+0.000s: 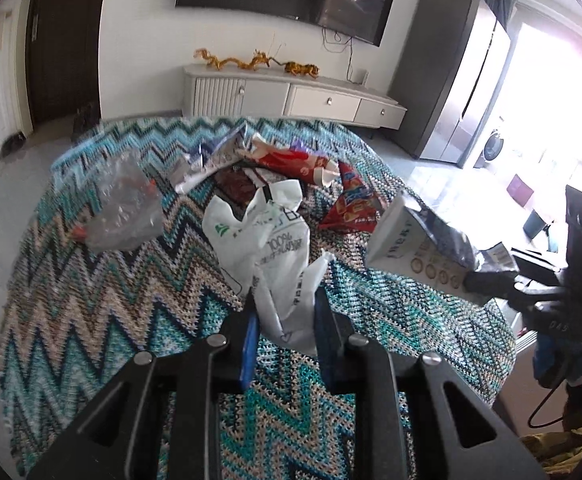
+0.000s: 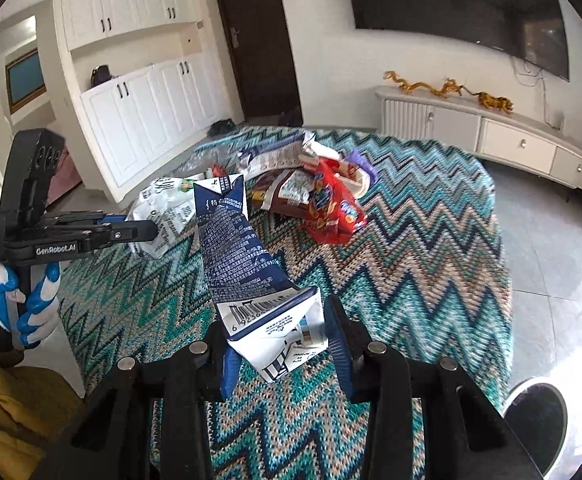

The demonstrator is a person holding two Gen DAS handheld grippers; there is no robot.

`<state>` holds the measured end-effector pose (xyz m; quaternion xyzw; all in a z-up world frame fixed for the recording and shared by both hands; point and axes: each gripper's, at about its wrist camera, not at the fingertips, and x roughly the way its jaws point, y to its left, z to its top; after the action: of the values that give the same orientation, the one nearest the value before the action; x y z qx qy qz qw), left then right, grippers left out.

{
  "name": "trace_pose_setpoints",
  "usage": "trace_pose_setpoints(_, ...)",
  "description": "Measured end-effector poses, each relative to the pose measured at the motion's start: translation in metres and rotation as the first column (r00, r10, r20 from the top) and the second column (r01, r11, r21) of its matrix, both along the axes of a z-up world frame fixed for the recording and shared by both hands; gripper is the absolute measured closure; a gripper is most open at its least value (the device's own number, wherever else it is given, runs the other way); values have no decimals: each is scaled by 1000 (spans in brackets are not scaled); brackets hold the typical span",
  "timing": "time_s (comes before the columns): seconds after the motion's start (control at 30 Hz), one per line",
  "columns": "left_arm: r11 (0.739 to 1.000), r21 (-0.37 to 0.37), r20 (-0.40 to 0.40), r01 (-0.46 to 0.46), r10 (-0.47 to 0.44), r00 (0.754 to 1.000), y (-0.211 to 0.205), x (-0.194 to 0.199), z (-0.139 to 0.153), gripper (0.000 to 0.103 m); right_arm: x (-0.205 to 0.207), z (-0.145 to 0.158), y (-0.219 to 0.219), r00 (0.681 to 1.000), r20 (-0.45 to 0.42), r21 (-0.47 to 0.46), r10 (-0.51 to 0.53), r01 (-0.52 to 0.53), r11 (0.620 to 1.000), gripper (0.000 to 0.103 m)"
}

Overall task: Collect trash
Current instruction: 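Carry bag and carton over the bin and open both tools to drop them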

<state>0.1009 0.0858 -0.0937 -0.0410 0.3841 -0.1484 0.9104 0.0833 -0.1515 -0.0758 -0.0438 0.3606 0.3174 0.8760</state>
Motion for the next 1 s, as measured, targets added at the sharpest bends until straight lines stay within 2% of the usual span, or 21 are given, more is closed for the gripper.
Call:
trace_pose_setpoints(0.17,995,93,84,-19,12,996,-13,-15,22,80,-12,14,-12,998,31,28,-47,46,999,67)
trace_pose_setpoints(0.37,986,165,147,-19,-6,989,-32,-25,40,80,-24,24,-32,993,52,65,-106,103,993,67)
trace_pose_setpoints(0.6,975,220,190,10,-53,980,-53,-32,47,80,-27,27,-55,983,52,97,-176,171,981,67)
trace_pose_setpoints(1.0,965,258,203,49,-104,974,-79,-24,55,80,-25,19,-83,975,33,154,-221,214,965,67)
